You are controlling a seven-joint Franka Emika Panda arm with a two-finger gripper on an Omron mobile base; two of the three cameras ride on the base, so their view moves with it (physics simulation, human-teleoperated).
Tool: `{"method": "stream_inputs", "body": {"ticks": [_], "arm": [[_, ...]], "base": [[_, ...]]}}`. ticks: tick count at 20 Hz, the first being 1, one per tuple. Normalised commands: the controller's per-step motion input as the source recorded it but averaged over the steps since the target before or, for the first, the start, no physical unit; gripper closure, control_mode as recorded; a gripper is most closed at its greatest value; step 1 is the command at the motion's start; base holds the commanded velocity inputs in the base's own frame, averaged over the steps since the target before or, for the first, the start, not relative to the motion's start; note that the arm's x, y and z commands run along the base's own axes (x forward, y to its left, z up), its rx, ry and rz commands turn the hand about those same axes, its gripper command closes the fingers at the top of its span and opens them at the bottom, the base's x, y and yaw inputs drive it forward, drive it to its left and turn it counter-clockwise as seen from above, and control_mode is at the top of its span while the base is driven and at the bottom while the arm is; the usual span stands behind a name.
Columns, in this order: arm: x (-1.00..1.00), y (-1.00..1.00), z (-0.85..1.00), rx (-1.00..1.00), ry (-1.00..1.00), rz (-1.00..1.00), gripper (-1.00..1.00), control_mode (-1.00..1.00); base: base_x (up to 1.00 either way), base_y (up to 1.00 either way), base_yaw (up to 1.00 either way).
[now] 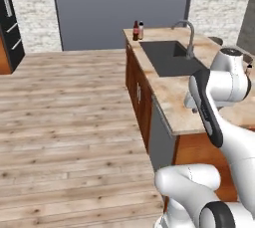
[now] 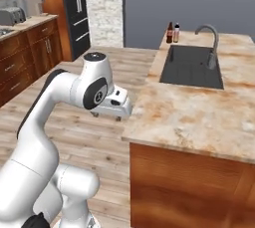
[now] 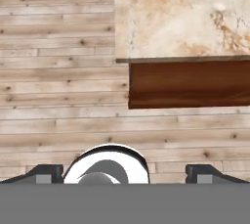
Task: Place the large bottle from the dining counter next to the other large bottle outside the sink, and place the small bottle from the dining counter next to the other small bottle inside the sink.
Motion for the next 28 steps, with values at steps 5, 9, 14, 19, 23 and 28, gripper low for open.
{"method": "stream_inputs", "body": {"ticks": [5,9,14,19,23,28], "arm": [[0.0,0.0,0.0,0.0,0.0,0.0,-1.0,1.0],[0.0,0.0,0.0,0.0,0.0,0.0,-1.0,1.0],[0.0,0.0,0.0,0.0,0.0,0.0,-1.0,1.0],[0.0,0.0,0.0,0.0,0.0,0.0,-1.0,1.0],[0.0,0.0,0.0,0.0,0.0,0.0,-1.0,1.0],[0.0,0.0,0.0,0.0,0.0,0.0,-1.0,1.0]], "base": [[-0.3,-1.0,0.0],[-0.37,-1.0,0.0],[-0.2,-1.0,0.0],[-0.02,-1.0,0.0],[0.08,-1.0,0.01],[0.38,-1.0,0.06]]}}
